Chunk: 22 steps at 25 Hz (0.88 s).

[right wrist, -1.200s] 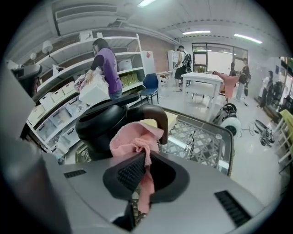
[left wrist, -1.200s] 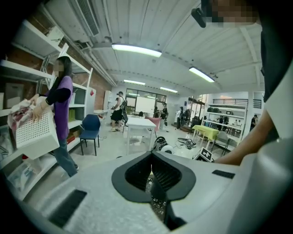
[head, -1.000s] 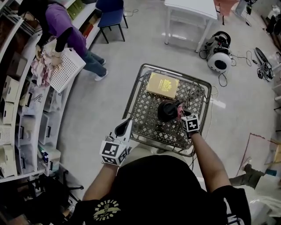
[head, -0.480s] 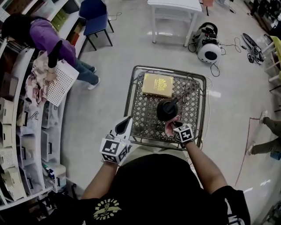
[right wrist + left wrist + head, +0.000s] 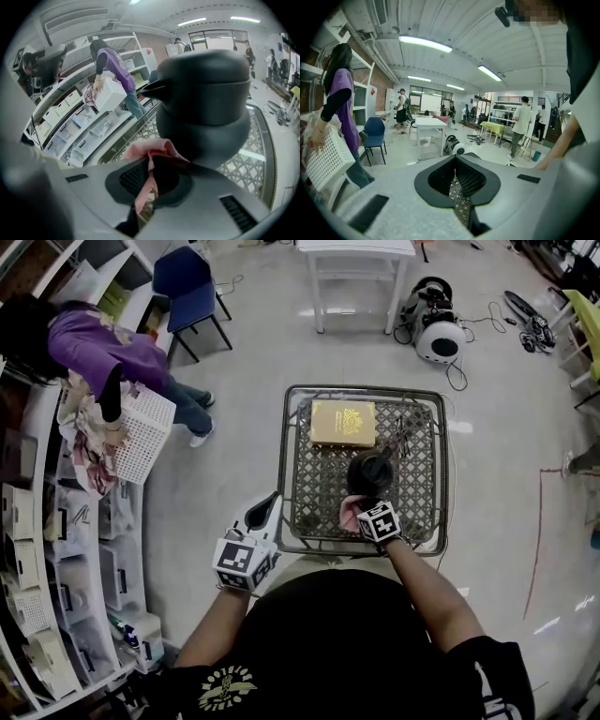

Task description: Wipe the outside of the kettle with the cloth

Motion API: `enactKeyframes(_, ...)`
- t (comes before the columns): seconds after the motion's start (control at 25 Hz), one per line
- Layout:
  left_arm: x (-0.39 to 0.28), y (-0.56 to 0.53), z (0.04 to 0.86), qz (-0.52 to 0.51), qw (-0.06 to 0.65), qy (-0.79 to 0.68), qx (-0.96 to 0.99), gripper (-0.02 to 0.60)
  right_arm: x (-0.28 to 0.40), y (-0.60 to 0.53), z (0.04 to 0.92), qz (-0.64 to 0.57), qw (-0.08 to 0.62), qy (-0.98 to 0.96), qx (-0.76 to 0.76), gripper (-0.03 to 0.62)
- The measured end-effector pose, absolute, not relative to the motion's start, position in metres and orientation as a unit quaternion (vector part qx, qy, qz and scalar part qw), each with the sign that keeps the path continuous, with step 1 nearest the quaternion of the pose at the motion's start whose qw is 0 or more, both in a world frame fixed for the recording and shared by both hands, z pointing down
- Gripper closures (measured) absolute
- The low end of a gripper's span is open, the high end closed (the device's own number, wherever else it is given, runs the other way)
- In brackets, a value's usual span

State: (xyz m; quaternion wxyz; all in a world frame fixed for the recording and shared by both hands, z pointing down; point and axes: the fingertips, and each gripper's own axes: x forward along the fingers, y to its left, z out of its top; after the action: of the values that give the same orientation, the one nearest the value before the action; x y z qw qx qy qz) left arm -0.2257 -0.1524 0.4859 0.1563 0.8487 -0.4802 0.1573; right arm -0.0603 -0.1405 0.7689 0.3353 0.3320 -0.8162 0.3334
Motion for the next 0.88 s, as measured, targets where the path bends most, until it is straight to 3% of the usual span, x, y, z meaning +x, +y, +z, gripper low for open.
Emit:
enactKeyframes(0.28, -0.232, -0.156, 0.49, 0.167, 0.154, -0.474, 0.85, 0.572, -0.077, -0.143, 0.779, 0.345, 0.336, -0.81, 0.335, 0.569)
enactKeyframes(0.88, -0.182, -0.153, 0.488, 0.173, 0.157, -0.489, 0.841, 0.572, -0.002, -0.144, 0.774, 0.322, 0.337, -0.817, 0.34, 0.569)
